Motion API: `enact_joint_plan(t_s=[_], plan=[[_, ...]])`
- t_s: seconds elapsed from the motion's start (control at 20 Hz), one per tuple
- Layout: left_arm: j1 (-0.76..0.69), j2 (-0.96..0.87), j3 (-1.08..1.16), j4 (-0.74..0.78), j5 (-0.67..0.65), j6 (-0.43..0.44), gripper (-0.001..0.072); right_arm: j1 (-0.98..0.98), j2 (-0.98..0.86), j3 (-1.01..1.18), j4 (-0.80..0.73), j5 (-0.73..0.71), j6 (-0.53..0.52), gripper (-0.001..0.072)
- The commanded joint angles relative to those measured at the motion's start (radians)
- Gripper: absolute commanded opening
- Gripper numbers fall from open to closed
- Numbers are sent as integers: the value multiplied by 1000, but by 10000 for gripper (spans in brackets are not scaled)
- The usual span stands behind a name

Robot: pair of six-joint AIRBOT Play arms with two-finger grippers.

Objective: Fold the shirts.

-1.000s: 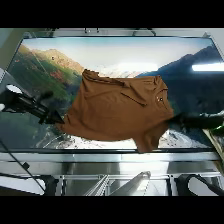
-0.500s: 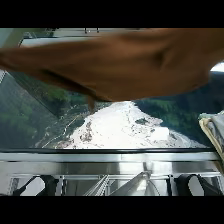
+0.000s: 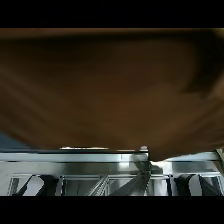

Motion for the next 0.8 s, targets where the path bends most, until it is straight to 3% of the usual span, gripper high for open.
enact_joint_plan(t_s=[0.0, 0.15, 0.35, 0.55, 0.75], plan=[[-203, -126, 2, 265, 83, -1, 18, 121, -149, -29, -25, 59, -63, 15], [-443, -299, -108, 494, 145, 35, 16, 341, -372, -84, -178, 21, -87, 16], [-552, -560, -176, 735, 322, 40, 15, 469, -716, -92, -241, -38, -98, 15], [-569, -871, -93, 739, 363, 39, 14, 538, -1021, -92, -215, -166, -117, 15], [-569, -1102, 111, 734, 349, -42, 5, 542, -1167, -92, -34, -233, -223, 15]])
